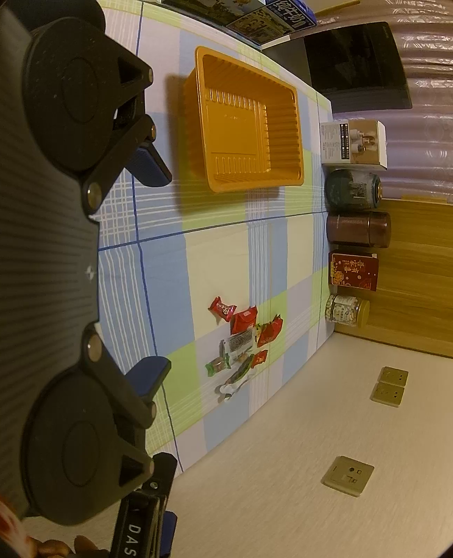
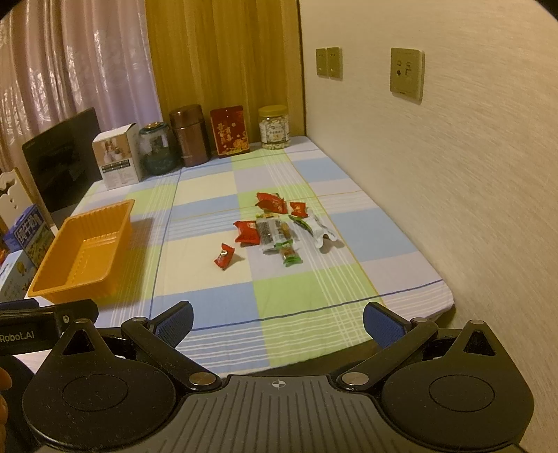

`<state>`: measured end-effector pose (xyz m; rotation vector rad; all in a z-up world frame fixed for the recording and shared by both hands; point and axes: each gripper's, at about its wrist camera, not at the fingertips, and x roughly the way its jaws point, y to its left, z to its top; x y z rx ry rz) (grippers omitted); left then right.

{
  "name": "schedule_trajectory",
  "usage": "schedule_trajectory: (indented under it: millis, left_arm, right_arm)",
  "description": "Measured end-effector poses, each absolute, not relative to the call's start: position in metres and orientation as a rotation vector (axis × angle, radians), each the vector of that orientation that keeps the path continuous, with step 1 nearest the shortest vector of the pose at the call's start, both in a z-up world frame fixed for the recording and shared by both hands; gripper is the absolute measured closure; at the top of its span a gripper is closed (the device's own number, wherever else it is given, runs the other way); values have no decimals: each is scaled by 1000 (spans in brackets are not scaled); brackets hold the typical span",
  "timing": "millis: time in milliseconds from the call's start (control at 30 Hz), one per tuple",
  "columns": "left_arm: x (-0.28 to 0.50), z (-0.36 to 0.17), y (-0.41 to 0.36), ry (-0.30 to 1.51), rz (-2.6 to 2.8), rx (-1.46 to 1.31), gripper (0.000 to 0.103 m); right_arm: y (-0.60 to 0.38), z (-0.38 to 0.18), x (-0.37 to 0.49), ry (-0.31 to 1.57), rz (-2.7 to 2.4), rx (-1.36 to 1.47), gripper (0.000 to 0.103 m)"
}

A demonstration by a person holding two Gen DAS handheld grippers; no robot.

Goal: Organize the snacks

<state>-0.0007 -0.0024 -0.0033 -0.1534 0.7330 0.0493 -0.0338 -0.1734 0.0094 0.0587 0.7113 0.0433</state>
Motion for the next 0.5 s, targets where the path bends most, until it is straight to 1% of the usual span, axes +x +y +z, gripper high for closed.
schedule_trajectory:
  millis: [500]
  left_arm:
    - [0,-3,-2,730,46,-153,1]
  right_arm:
    - [-174,9,-34,710,43,59,0]
